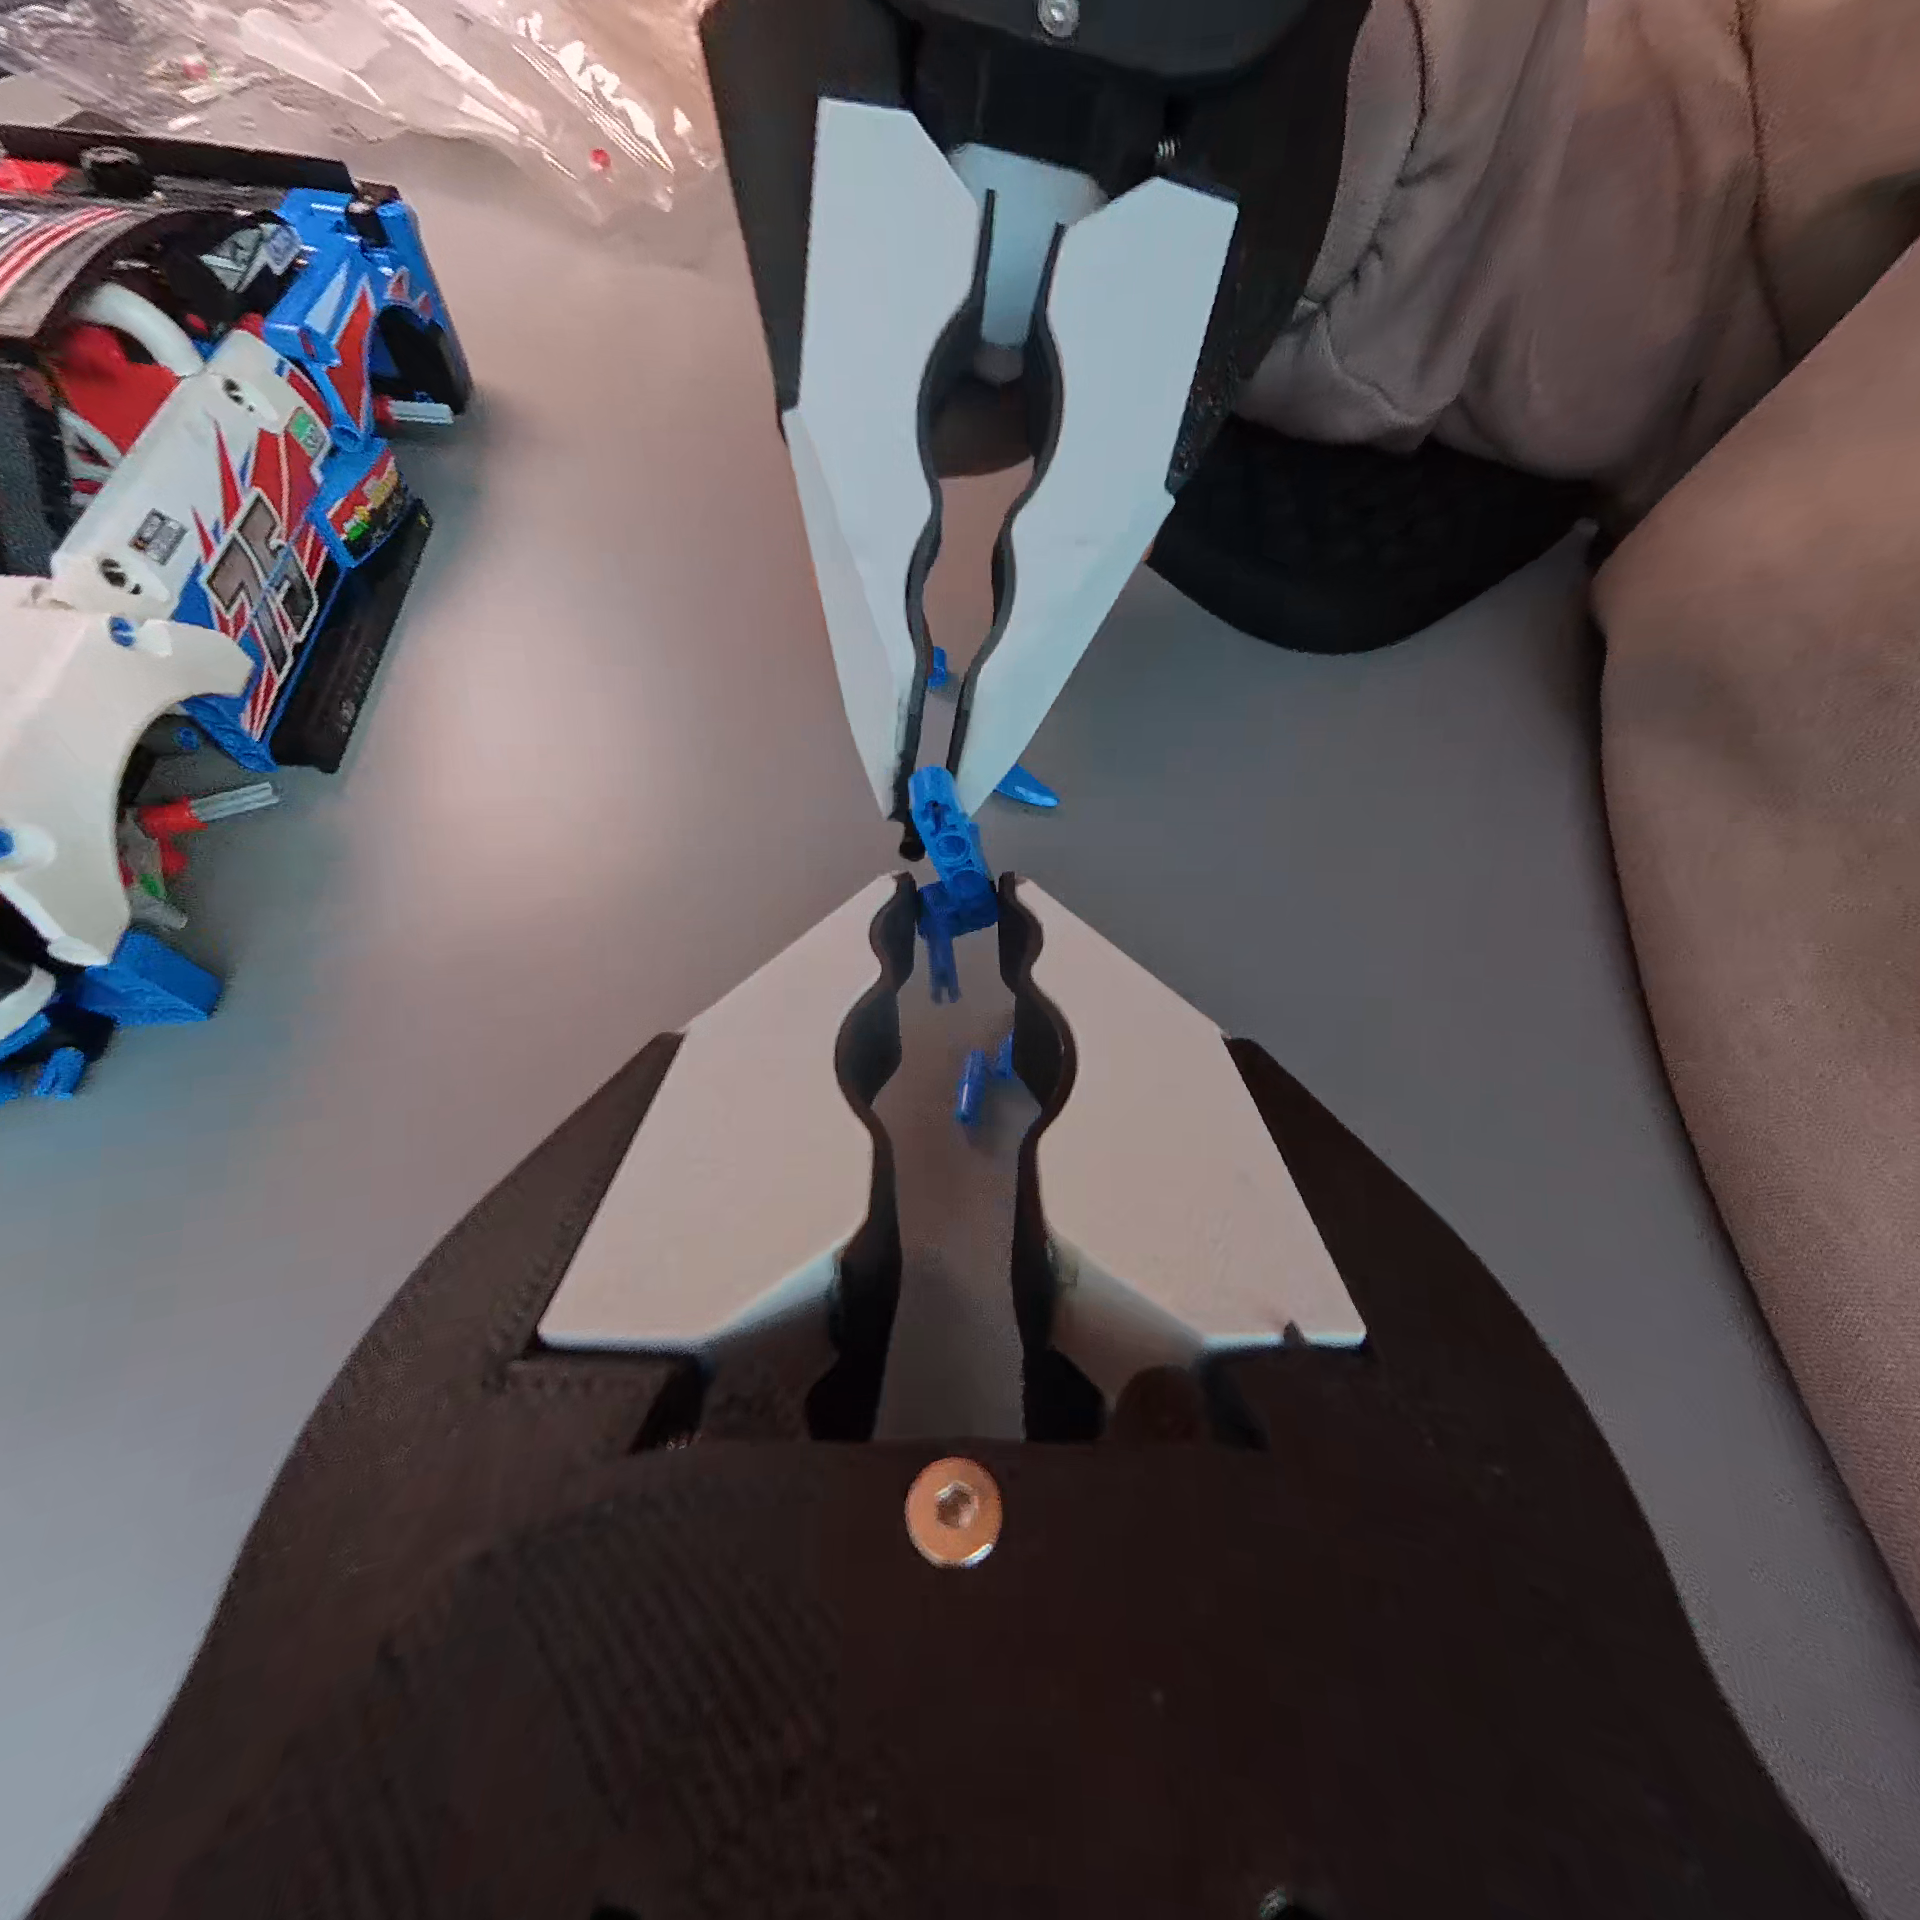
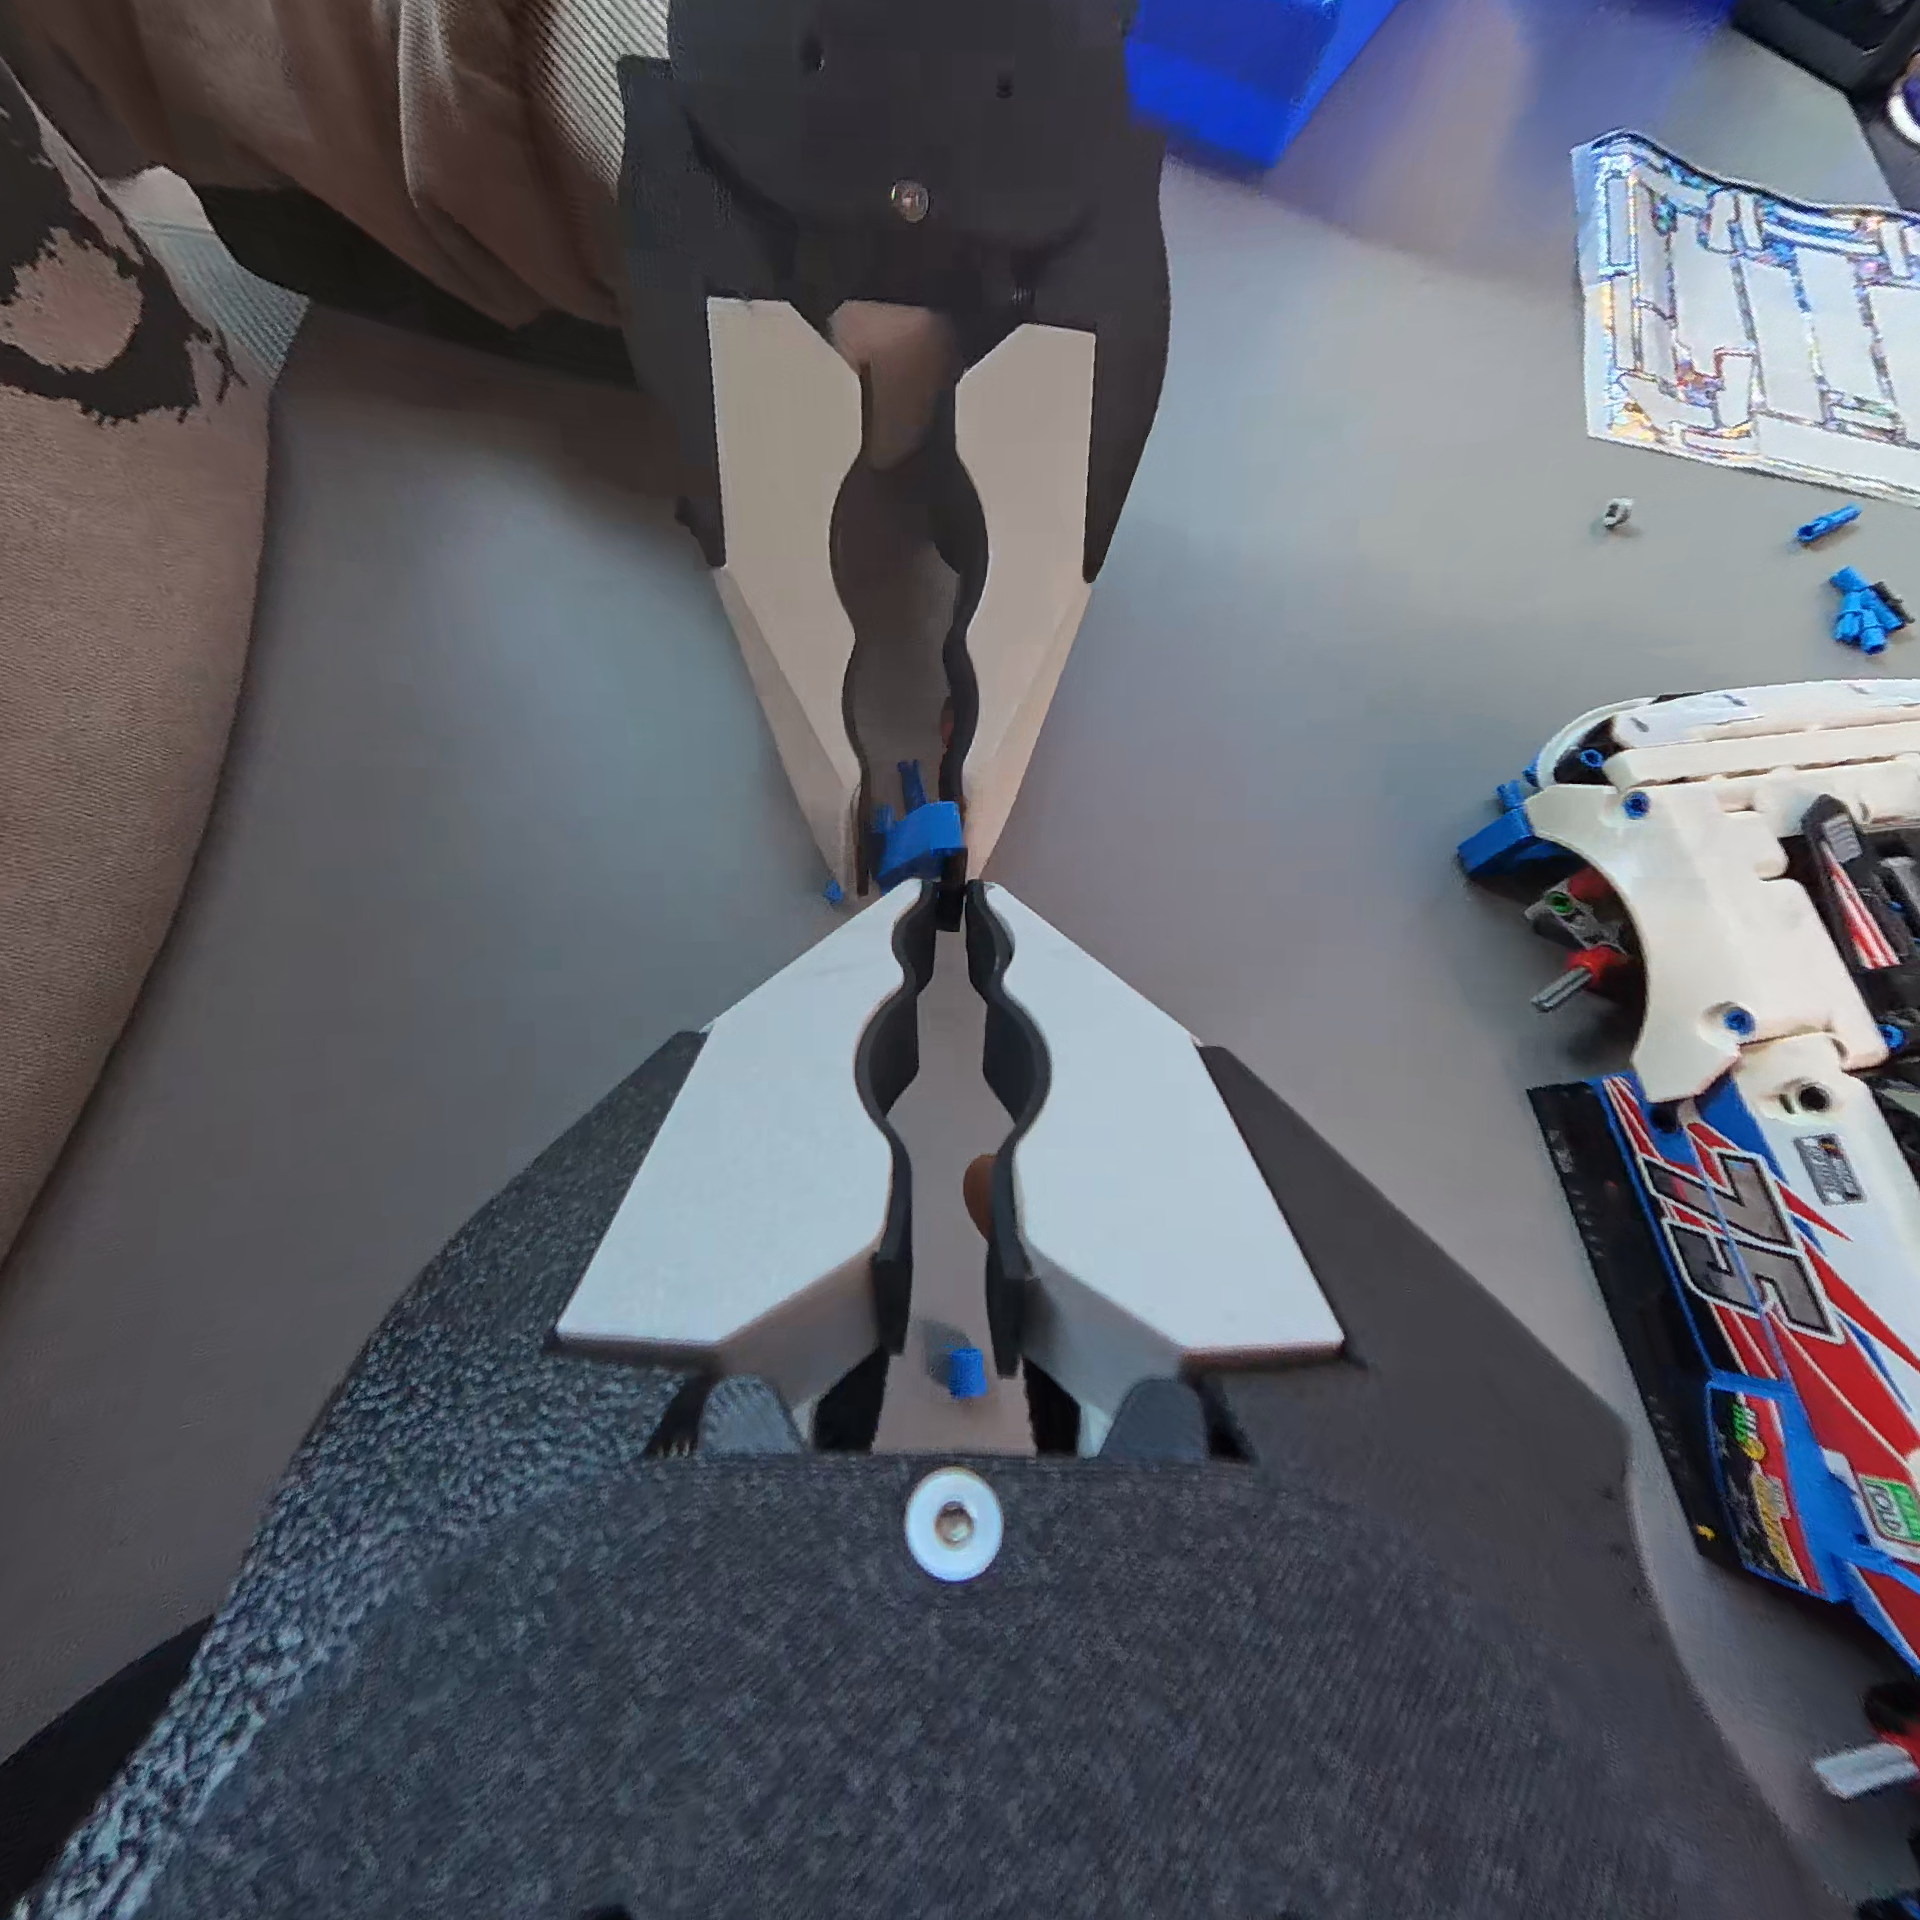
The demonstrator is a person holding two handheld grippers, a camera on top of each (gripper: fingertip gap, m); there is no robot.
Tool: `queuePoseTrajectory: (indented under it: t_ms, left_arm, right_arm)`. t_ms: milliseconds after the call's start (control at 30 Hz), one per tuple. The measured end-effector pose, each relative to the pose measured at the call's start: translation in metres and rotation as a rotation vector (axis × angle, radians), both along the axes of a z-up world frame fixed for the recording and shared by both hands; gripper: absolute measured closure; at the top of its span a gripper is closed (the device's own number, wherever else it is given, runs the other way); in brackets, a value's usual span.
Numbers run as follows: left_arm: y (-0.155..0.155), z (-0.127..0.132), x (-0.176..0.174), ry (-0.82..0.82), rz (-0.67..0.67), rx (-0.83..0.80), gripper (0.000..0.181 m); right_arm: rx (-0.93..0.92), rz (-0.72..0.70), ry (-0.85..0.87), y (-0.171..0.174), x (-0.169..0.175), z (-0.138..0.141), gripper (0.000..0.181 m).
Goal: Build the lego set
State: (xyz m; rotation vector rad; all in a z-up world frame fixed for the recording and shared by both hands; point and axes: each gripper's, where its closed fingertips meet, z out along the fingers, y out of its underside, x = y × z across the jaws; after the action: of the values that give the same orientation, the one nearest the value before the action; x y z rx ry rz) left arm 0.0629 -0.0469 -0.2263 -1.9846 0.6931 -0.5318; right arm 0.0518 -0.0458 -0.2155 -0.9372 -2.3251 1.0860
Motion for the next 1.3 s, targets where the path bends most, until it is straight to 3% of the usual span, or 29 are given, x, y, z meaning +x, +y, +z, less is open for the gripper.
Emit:
queuePoseTrajectory:
  t_ms: [200, 633, 967, 1300]
  left_arm:
    - [-0.005, -0.012, 0.009, 0.122, -0.041, 0.005, 0.168]
    - [-0.007, -0.008, 0.013, 0.095, -0.059, 0.016, 0.168]
    - [0.002, 0.025, -0.008, -0.127, 0.04, 0.076, 0.168]
    - [0.001, 0.025, -0.002, -0.116, 0.012, 0.112, 0.168]
  right_arm:
    - [-0.015, 0.042, -0.016, -0.008, 0.005, -0.003, 0.178]
    - [-0.236, 0.045, -0.017, -0.009, 0.003, 0.008, 0.179]
    - [-0.272, 0.009, 0.069, 0.003, 0.001, 0.026, 0.179]
    - [-0.301, 0.027, 0.097, -0.007, 0.0, 0.032, 0.179]
